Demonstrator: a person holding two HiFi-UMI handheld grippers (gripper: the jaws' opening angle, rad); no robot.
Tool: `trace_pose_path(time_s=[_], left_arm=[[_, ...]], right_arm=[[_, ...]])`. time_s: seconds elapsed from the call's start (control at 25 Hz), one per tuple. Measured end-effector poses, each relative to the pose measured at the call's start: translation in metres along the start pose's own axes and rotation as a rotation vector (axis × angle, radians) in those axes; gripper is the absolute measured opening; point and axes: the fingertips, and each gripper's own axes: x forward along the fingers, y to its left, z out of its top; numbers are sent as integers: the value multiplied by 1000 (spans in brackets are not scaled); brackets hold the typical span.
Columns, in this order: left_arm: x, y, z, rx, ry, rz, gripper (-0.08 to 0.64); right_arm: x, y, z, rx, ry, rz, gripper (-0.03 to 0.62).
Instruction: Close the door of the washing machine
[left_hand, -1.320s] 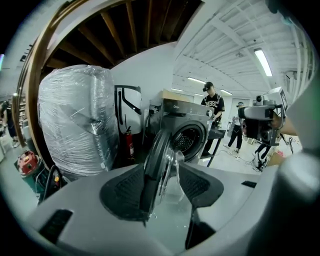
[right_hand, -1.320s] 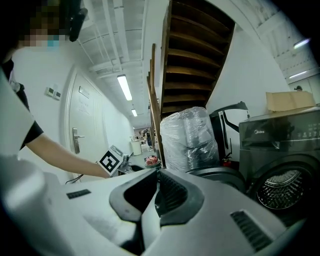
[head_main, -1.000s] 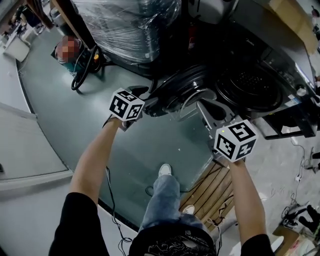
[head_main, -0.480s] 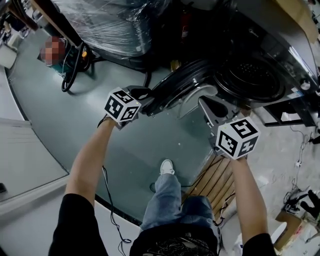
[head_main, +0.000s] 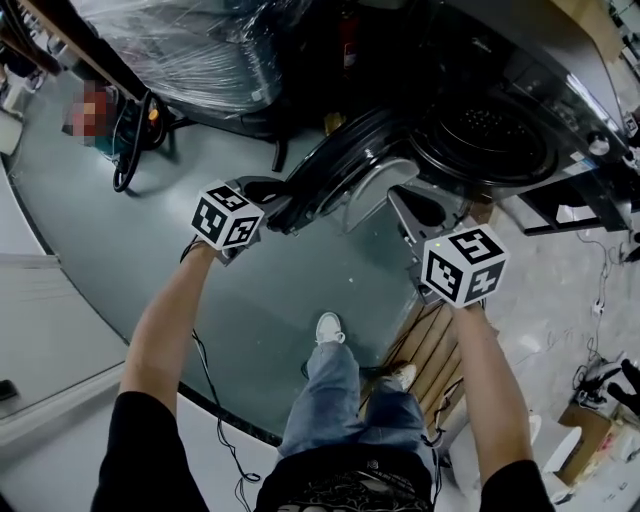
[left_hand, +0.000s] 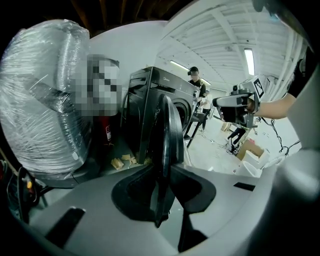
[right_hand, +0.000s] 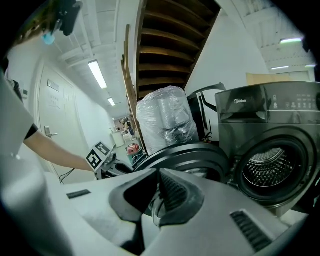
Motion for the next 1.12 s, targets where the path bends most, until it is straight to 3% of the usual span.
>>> trace_pose_path(time_s=[0.32, 0.64, 1.12], left_arm=[[7, -25, -3, -61, -11, 56, 98], [23, -80, -5, -83, 10, 100, 98], [50, -142, -1, -210, -32, 179, 104]], right_arm=[[-36, -28, -16, 15, -29, 1, 23], [-89, -55, -38, 27, -39, 2, 23], [-156, -86, -69, 52, -36, -10, 23]])
